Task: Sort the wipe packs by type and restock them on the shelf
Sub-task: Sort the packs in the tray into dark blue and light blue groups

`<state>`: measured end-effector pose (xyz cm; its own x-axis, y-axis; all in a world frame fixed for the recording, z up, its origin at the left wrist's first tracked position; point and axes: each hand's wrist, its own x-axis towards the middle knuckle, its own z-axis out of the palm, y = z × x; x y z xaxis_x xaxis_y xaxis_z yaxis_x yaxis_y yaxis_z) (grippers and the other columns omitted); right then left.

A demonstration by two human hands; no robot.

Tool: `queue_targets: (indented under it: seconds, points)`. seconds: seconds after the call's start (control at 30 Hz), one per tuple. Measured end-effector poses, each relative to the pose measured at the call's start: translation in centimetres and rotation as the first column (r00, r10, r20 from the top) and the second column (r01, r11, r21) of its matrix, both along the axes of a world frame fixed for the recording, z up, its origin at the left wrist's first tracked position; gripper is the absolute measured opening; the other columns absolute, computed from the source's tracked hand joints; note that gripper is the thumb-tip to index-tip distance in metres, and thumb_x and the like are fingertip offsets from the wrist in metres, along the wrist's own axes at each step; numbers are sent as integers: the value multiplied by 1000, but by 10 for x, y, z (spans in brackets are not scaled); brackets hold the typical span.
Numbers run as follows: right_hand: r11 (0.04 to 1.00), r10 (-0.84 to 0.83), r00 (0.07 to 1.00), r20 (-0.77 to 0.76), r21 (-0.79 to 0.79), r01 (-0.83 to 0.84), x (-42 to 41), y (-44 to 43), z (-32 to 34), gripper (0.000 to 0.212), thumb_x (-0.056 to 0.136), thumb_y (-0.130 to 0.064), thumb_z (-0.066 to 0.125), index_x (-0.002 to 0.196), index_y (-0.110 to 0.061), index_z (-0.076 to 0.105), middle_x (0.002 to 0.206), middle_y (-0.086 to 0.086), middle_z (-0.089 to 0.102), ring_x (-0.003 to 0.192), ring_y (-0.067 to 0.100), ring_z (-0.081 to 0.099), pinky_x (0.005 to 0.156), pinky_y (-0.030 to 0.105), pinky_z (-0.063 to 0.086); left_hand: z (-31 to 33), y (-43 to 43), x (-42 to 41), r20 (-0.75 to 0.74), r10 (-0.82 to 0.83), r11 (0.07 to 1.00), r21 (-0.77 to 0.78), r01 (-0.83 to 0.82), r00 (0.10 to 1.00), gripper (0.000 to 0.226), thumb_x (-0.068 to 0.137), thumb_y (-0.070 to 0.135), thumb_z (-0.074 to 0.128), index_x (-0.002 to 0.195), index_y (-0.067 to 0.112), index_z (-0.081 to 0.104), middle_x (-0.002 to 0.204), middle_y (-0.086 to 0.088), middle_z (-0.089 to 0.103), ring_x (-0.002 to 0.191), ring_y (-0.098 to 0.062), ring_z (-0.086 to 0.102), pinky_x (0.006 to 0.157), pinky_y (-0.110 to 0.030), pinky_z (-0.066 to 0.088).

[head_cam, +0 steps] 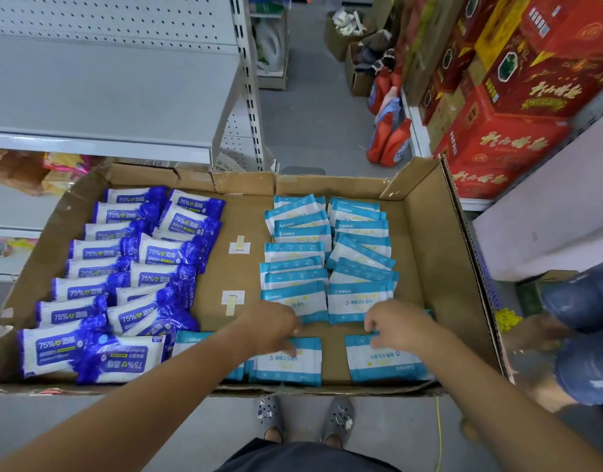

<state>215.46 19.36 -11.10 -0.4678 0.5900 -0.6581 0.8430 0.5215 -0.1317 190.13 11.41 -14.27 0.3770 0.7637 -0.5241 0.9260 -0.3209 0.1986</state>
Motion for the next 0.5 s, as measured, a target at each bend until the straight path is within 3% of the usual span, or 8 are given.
queue_targets:
  seconds: [0.1, 0.23, 0.37, 0.5]
  points:
    - [991, 89, 993, 81, 97, -97, 6, -11, -15, 37, 86, -26, 69, 122, -26, 61, 120, -1, 61, 112, 19, 57, 89, 31, 43, -7, -11, 6, -125, -56, 998, -14, 54, 991, 54, 86, 52, 68, 128, 19, 58, 121, -4, 62, 113, -26, 59, 86, -39, 47]
    - [990, 109, 989, 104, 81, -118, 9, -13, -21, 29, 83, -25, 73, 111, -24, 67, 111, -2, 67, 104, 18, 59, 95, 32, 39, -8, -11, 8, -59, -35, 999, -33, 33, 998, 49, 88, 45, 69, 129, 20, 61, 121, -5, 61, 114, -25, 56, 91, -39, 46]
    - [998, -6, 999, -46, -61, 3, 12, 5, 0, 29, 86, -22, 72, 114, -21, 67, 114, -2, 63, 103, 16, 59, 80, 27, 43, 4, 5, -4, 113, 106, 993, -61, -100, 988, 39, 89, 42, 69, 124, 23, 64, 119, 0, 61, 113, -20, 57, 87, -36, 48]
    - [992, -111, 970, -214, -88, 94, 0, 27, 12, 26, 84, -21, 75, 109, -17, 68, 103, -2, 66, 93, 14, 59, 74, 27, 43, 15, 29, -10, 93, 166, 982, 71, -173, 982, 38, 90, 43, 69, 122, 23, 65, 117, 0, 63, 110, -20, 58, 86, -33, 49]
